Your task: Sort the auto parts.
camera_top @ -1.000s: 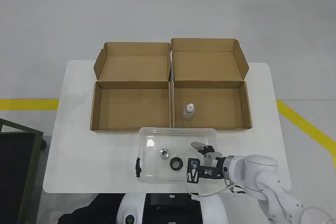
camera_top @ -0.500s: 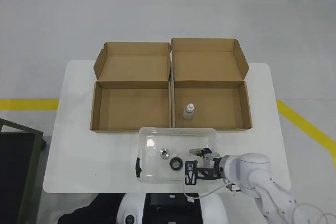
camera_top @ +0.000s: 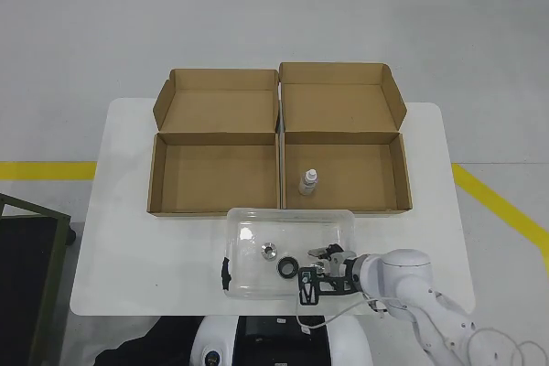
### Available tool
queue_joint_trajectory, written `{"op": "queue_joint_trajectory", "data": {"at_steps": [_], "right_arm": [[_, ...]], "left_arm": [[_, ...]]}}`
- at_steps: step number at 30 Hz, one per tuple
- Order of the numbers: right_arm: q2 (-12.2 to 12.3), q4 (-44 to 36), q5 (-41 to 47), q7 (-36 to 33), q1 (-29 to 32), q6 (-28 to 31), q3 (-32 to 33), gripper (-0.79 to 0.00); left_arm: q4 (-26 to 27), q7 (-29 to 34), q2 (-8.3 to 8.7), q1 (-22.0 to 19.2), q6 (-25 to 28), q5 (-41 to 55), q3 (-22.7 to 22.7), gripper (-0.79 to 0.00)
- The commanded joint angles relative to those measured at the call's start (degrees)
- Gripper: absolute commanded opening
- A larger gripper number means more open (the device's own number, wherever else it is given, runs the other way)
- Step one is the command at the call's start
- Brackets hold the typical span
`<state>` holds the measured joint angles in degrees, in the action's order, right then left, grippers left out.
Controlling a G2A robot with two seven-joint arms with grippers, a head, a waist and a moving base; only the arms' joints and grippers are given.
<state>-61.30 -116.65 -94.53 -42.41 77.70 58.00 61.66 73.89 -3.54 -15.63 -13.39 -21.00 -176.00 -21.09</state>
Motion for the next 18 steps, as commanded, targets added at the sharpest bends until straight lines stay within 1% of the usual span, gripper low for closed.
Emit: {"op": "queue_joint_trajectory", "data": {"at_steps": [1, 2, 3, 5, 6, 12, 18], "right_arm": [[0.2, 0.2, 0.0, -0.1, -0.2, 0.0, -0.5, -0.493], [0.3, 0.3, 0.1, -0.1, -0.4, 0.0, -0.7, -0.517], [0.4, 0.5, 0.1, -0.1, -0.5, 0.0, -0.9, -0.579], [0.6, 0.6, 0.3, -0.1, -0.8, 0.0, -1.2, -0.763], [0.7, 0.7, 0.4, -0.2, -1.0, 0.0, -1.3, -0.785], [1.2, -0.4, 1.2, 0.1, -1.6, 0.0, -1.4, -0.785], [1.6, -3.5, 2.2, 0.7, -1.5, -0.2, 0.4, -0.785]], "left_arm": [[0.0, 0.0, 0.0, 0.0, 0.0, 0.0, 0.0, 0.0], [0.0, 0.0, 0.0, 0.0, 0.0, 0.0, 0.0, 0.0], [0.0, 0.0, 0.0, 0.0, 0.0, 0.0, 0.0, 0.0], [0.0, 0.0, 0.0, 0.0, 0.0, 0.0, 0.0, 0.0], [0.0, 0.0, 0.0, 0.0, 0.0, 0.0, 0.0, 0.0], [0.0, 0.0, 0.0, 0.0, 0.0, 0.0, 0.0, 0.0], [0.0, 0.0, 0.0, 0.0, 0.0, 0.0, 0.0, 0.0]]}}
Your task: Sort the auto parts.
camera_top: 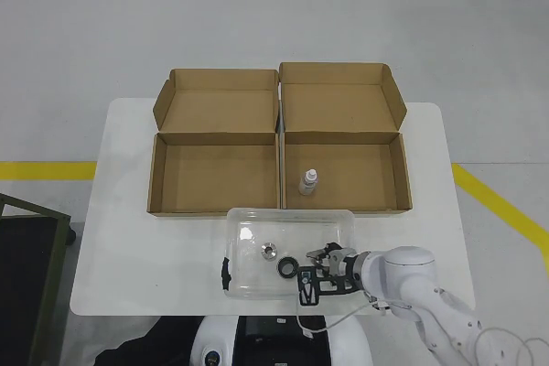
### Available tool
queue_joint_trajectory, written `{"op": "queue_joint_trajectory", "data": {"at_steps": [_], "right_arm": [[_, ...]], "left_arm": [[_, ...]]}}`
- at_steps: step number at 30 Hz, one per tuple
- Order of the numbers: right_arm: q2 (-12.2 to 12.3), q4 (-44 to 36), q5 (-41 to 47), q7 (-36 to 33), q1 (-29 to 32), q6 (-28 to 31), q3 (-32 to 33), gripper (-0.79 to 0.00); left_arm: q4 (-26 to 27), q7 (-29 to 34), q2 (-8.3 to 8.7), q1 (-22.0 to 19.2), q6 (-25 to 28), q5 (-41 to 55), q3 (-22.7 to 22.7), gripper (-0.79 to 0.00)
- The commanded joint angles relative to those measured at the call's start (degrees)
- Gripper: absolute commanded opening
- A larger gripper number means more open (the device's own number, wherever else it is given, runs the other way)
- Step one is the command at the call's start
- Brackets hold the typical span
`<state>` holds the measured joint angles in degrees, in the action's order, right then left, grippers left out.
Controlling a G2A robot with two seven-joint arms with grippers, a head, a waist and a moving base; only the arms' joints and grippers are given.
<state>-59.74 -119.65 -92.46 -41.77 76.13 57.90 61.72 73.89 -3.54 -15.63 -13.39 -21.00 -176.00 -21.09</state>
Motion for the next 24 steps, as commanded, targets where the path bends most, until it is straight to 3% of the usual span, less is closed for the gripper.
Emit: {"op": "queue_joint_trajectory", "data": {"at_steps": [1, 10, 24], "right_arm": [[0.1, -1.0, 0.2, 0.2, 0.2, -0.3, 0.8, -0.785], [0.6, -5.3, 1.8, 4.6, 1.3, -5.0, 4.6, -0.785], [0.0, -5.6, 7.9, 17.7, 4.1, -20.7, 7.4, -0.785]], "left_arm": [[0.0, 0.0, 0.0, 0.0, 0.0, 0.0, 0.0, 0.0], [0.0, 0.0, 0.0, 0.0, 0.0, 0.0, 0.0, 0.0], [0.0, 0.0, 0.0, 0.0, 0.0, 0.0, 0.0, 0.0]]}}
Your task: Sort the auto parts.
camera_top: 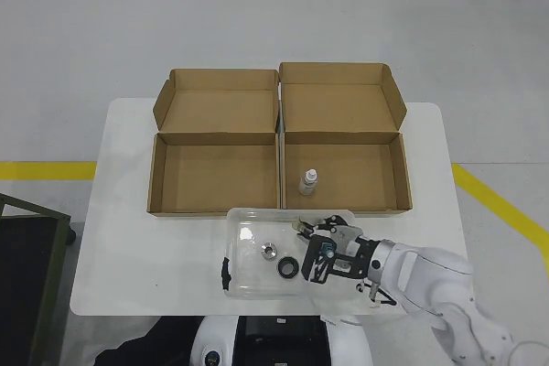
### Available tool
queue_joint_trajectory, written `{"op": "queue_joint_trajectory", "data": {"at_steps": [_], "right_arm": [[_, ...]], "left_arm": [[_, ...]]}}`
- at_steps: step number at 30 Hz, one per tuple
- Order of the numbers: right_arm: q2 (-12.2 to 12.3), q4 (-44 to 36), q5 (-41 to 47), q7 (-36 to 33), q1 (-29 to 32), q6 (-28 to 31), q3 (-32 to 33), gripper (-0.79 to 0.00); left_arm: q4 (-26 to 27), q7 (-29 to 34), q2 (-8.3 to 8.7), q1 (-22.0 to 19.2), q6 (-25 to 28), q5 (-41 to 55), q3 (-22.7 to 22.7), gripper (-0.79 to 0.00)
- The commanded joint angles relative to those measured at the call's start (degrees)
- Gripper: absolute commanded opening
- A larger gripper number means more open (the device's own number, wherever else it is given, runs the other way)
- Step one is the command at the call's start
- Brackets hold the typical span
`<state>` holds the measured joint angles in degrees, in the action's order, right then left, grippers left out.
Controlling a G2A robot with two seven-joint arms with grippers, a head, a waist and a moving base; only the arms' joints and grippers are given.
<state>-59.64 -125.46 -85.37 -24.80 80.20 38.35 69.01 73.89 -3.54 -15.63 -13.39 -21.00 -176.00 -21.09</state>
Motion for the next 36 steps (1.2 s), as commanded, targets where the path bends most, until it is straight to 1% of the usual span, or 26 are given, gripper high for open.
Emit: {"op": "queue_joint_trajectory", "data": {"at_steps": [1, 5, 10, 12, 14, 16, 23, 31, 36], "right_arm": [[-0.1, 0.5, 1.8, 1.7, 0.2, -2.2, 0.2, -0.785], [-0.5, 1.1, 5.5, 4.4, 0.7, -5.9, 0.6, -0.785], [-0.7, 1.1, 11.7, 6.9, 1.0, -8.0, 1.8, -0.785], [-0.8, 1.0, 14.9, 7.6, 1.1, -8.4, 2.4, -0.785], [-1.0, 1.2, 21.7, 9.8, 1.5, -9.1, 3.1, -0.785], [-0.8, 0.4, 23.9, 9.0, 1.4, -8.3, 4.5, -0.785], [-0.5, -1.7, 35.0, 10.4, 1.5, -5.5, 9.3, -0.785], [-0.4, -3.8, 41.2, 11.8, 1.0, -4.8, 13.1, -0.785], [-0.5, -3.9, 44.6, 12.9, 0.4, -4.1, 13.7, -0.785]], "left_arm": [[0.0, 0.0, 0.0, 0.0, 0.0, 0.0, 0.0, 0.0], [0.0, 0.0, 0.0, 0.0, 0.0, 0.0, 0.0, 0.0], [0.0, 0.0, 0.0, 0.0, 0.0, 0.0, 0.0, 0.0], [0.0, 0.0, 0.0, 0.0, 0.0, 0.0, 0.0, 0.0], [0.0, 0.0, 0.0, 0.0, 0.0, 0.0, 0.0, 0.0], [0.0, 0.0, 0.0, 0.0, 0.0, 0.0, 0.0, 0.0], [0.0, 0.0, 0.0, 0.0, 0.0, 0.0, 0.0, 0.0], [0.0, 0.0, 0.0, 0.0, 0.0, 0.0, 0.0, 0.0], [0.0, 0.0, 0.0, 0.0, 0.0, 0.0, 0.0, 0.0]]}}
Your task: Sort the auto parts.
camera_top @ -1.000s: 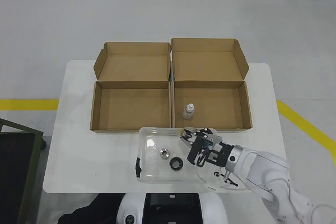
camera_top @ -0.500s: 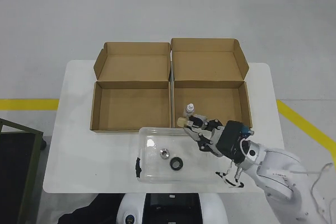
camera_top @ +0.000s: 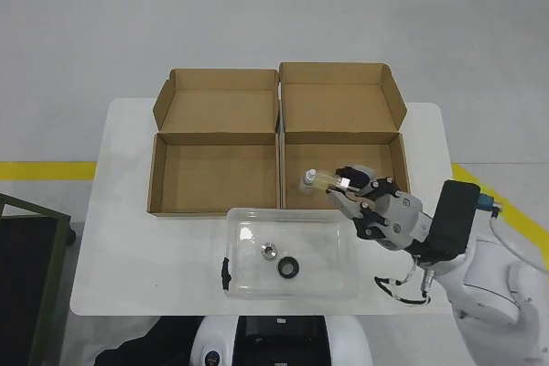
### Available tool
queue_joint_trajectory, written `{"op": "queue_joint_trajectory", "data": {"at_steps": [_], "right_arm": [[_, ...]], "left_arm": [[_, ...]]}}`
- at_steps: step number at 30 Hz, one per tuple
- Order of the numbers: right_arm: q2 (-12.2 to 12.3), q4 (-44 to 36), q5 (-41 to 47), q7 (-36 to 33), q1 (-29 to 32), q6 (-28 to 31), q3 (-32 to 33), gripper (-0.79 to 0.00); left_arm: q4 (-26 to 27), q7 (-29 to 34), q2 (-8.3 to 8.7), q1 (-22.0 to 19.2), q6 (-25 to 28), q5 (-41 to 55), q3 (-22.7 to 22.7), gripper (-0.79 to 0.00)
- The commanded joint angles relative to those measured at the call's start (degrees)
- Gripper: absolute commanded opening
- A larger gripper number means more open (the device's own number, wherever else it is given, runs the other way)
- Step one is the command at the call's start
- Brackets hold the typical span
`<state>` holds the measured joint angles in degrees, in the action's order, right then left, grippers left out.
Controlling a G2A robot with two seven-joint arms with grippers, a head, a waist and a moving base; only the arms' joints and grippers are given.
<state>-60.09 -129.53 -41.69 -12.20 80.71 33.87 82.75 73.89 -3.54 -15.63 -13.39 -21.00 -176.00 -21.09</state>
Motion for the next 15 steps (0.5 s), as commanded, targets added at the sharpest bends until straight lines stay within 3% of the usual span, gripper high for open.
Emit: {"op": "queue_joint_trajectory", "data": {"at_steps": [1, 15], "right_arm": [[0.0, 0.4, 1.5, 0.4, -0.3, 0.7, 0.0, -0.785], [-0.1, 1.4, 3.9, 1.1, -3.7, 1.4, 1.3, -0.785]], "left_arm": [[0.0, 0.0, 0.0, 0.0, 0.0, 0.0, 0.0, 0.0], [0.0, 0.0, 0.0, 0.0, 0.0, 0.0, 0.0, 0.0]]}}
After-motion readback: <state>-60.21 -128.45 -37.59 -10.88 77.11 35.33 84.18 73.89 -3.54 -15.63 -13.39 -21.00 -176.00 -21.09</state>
